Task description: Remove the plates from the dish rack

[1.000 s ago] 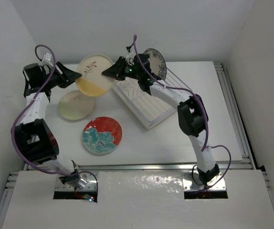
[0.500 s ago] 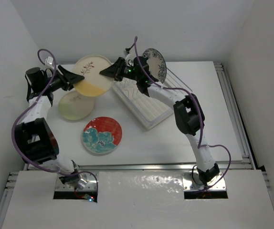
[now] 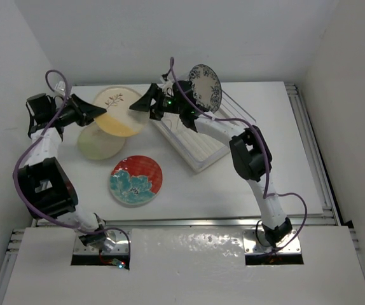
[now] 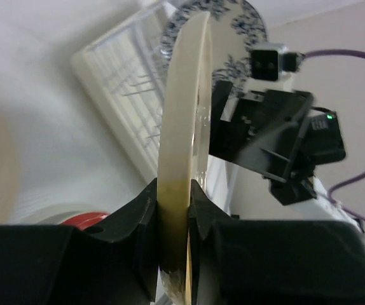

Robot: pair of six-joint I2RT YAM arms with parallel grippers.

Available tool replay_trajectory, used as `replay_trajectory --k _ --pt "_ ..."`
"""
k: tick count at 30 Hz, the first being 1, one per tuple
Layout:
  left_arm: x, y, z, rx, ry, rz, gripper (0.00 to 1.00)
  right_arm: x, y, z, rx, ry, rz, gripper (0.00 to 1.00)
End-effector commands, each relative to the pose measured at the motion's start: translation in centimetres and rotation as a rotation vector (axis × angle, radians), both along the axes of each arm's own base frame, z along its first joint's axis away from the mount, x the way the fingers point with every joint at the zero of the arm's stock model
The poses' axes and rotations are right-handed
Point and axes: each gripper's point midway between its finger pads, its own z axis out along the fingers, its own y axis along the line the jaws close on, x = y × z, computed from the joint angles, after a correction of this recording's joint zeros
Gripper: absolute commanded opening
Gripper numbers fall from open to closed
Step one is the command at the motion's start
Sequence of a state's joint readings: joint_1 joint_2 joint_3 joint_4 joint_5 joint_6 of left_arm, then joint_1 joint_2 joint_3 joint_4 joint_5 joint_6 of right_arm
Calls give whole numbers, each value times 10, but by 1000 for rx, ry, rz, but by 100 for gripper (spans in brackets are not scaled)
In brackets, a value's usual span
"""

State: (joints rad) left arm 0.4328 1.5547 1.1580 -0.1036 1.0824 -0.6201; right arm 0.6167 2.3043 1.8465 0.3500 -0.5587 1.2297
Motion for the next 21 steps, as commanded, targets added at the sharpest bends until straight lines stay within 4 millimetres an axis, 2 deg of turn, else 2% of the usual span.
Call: replay_trajectory --k 1,2,4,8,9,11,12,15,21 --pt "-6 51 3 135 -66 119 0 -8 -16 88 10 -273 -23 84" --pt "-8 54 2 132 -64 126 0 -7 -17 88 2 -279 -30 93" --pt "-11 69 -3 125 -56 161 0 -7 -19 89 -9 -293 -35 99" --pt "-17 96 -20 129 -42 227 0 -8 -23 90 -32 -315 -39 99" --pt "-18 106 -29 138 -30 247 0 -7 -25 89 -43 -318 -46 99" --pt "-19 112 -41 151 -15 253 0 -9 -29 90 -64 -343 -50 99" --pt "-16 117 -56 171 10 260 0 -9 -31 88 -75 -343 -56 99" --pt "-9 122 -74 133 33 274 0 -11 -33 90 -100 -377 -50 99" --pt "0 130 -87 145 46 284 0 -13 -37 85 -137 -387 -44 99"
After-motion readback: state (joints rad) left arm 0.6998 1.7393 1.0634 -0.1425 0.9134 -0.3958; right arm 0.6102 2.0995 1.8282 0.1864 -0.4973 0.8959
